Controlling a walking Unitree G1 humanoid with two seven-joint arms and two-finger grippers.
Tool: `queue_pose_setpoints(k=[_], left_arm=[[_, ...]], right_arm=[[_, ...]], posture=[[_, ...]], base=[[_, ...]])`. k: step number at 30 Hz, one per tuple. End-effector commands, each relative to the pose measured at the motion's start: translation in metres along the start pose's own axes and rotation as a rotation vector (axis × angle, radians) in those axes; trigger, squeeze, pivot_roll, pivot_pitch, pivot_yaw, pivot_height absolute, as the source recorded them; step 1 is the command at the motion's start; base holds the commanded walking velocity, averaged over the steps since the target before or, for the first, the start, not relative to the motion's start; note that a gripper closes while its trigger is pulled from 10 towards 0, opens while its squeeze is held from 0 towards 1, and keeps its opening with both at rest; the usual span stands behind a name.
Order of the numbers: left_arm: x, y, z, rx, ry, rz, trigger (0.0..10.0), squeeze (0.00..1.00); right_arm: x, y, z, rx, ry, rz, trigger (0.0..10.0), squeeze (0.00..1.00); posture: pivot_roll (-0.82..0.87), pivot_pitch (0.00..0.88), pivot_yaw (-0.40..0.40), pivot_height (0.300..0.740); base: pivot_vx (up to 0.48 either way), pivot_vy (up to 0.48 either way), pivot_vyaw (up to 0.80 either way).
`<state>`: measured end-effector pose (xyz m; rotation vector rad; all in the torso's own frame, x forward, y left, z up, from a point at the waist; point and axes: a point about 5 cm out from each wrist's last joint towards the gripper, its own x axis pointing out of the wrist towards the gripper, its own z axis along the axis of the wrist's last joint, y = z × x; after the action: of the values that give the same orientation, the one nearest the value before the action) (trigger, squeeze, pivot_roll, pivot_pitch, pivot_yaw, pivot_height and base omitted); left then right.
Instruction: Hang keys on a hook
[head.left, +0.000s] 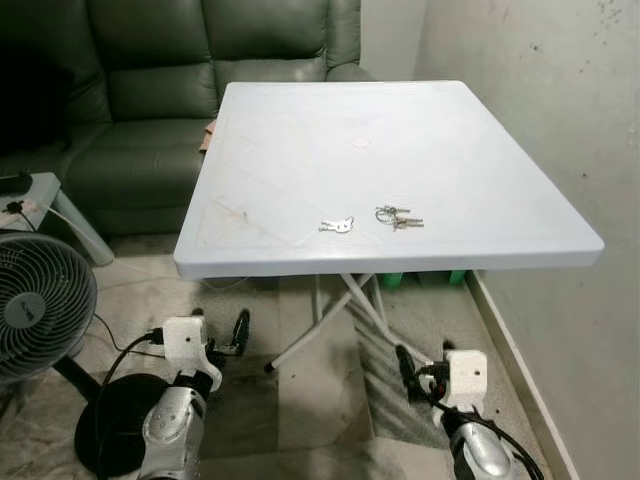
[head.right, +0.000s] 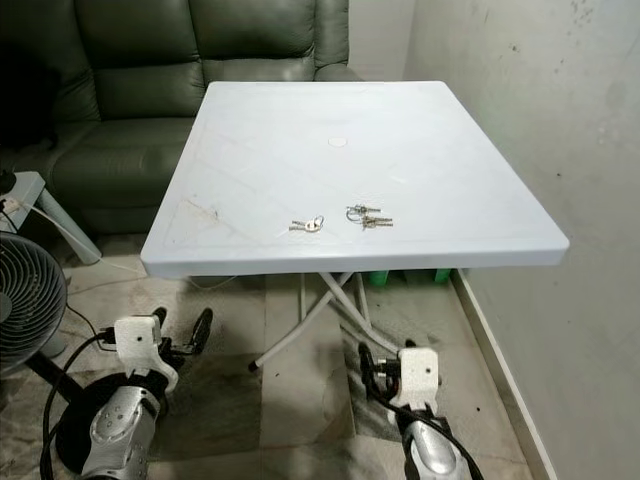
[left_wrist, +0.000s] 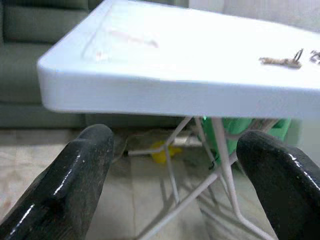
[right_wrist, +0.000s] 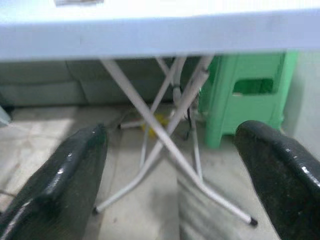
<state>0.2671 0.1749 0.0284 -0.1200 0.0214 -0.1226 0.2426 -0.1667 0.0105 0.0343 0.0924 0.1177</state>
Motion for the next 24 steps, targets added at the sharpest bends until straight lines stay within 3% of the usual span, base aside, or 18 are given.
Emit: queue_pose_setpoints(k=[1,10,19,24], left_arm=[[-0.001,0.000,0.005,-0.007,-0.008,-0.001,10.0,0.00],[0.004,0.002,0.040,-0.011,-0.069,-0.011,10.0,0.00],[0.012,0.001,0.072,-0.049,-0.109,0.003,10.0,0.00],[0.011,-0.002,0.078,-0.064,-0.107,0.006,10.0,0.00]], right_arm=[[0.000,0.003,0.009,0.008,-0.038,0.009,10.0,0.00],[0.009,0.009,0.049,-0.004,-0.123,0.023,10.0,0.00],[0.015,0.008,0.075,0.025,-0.159,0.015,10.0,0.00],[0.013,0.012,0.084,0.024,-0.187,0.046,10.0,0.00]], posture=[[-0.02,0.000,0.022,0.740],[-0.01,0.000,0.018,0.740],[-0.01,0.000,0.016,0.740],[-0.01,0.000,0.018,0.740]], base=[[0.000,0.000,0.00],[0.000,0.000,0.00],[0.000,0.000,0.00],[0.000,0.000,0.00]])
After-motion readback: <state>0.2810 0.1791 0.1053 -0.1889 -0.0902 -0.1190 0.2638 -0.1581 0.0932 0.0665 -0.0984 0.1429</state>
